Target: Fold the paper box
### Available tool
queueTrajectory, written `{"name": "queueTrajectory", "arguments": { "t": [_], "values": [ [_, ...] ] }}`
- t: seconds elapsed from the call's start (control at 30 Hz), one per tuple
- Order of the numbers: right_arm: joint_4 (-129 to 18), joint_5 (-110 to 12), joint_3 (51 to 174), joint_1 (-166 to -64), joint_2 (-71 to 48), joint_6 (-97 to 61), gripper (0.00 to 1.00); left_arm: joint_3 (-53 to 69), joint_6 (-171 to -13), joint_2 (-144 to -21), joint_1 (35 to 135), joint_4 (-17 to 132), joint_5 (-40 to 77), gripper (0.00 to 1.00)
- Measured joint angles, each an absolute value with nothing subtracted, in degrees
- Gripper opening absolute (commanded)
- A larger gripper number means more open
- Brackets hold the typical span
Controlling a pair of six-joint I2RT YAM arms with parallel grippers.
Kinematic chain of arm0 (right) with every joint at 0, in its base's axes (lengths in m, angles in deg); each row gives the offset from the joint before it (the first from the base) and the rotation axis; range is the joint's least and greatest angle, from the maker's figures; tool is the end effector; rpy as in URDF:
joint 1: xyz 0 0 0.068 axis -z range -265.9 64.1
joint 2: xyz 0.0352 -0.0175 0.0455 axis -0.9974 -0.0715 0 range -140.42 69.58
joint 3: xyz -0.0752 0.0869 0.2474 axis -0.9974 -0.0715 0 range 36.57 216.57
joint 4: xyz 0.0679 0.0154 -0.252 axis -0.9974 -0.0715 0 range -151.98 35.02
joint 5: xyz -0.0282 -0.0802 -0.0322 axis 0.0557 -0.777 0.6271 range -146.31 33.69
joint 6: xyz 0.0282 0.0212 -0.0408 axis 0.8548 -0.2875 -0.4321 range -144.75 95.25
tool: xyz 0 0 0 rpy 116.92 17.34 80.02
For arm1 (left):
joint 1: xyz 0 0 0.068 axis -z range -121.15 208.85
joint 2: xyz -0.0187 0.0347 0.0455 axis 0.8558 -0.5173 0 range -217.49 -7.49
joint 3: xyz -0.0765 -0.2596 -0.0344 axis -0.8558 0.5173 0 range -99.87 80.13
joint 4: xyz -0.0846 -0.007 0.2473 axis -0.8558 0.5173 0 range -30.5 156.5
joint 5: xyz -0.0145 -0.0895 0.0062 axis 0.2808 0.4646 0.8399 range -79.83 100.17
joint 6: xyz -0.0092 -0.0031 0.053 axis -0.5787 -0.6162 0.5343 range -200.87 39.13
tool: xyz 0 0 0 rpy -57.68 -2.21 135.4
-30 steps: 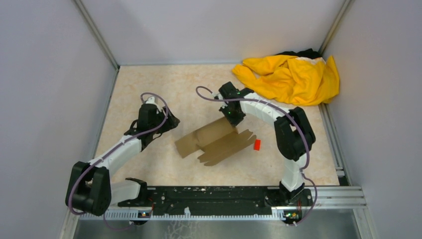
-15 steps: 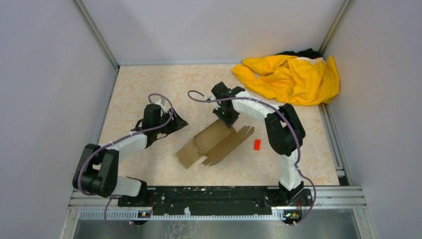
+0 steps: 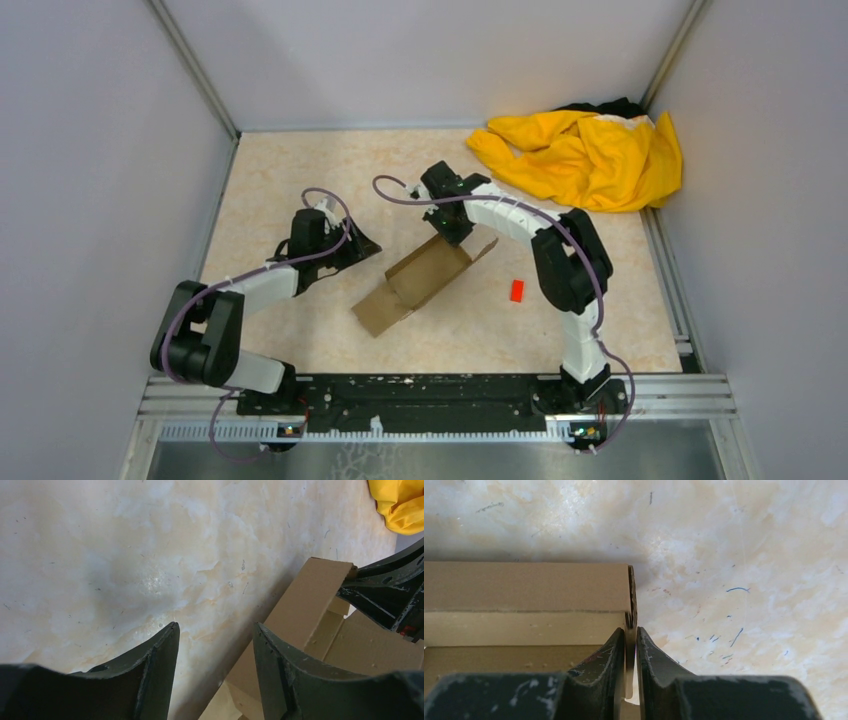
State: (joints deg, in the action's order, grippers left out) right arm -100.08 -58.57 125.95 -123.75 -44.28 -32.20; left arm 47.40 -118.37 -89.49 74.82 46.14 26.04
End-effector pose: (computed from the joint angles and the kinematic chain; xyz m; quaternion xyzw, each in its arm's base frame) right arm 0.3269 0.2523 0.2053 -0.3757 0.9094 0.0277 0.1761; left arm 0.2629 -0.0853 0.1649 -0.1030 0.8783 -0.3124 0.3469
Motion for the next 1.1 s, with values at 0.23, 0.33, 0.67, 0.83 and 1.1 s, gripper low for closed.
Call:
{"name": "queueTrajectory", "arguments": {
  "t": [0.23, 0.33, 0.67, 0.83, 1.1],
  "values": [
    [-97.31, -63.93, 125.80, -125.19, -44.28, -32.26, 0.12, 47.40, -118.35, -89.49, 74.82, 45.70, 26.29, 0.61],
    [-95.54, -66.02, 125.03, -125.82, -44.30, -32.33, 0.12, 47.40, -118.37, -89.49, 74.82, 45.70, 26.31, 0.61],
    [-92.32, -69.26, 122.69, -126.43, -44.61, -32.68, 0.10, 47.40, -118.32, -89.49, 74.82, 45.68, 26.29, 0.61],
    [-91.80, -70.92, 122.43, -126.83, -44.63, -32.70, 0.09, 47.40, -118.32, -89.47, 74.82, 45.72, 26.29, 0.61],
    [-90.49, -74.98, 122.41, -127.77, -45.42, -33.33, 0.09, 47.40, -117.93, -89.18, 74.82, 46.44, 25.89, 0.61]
  ]
}}
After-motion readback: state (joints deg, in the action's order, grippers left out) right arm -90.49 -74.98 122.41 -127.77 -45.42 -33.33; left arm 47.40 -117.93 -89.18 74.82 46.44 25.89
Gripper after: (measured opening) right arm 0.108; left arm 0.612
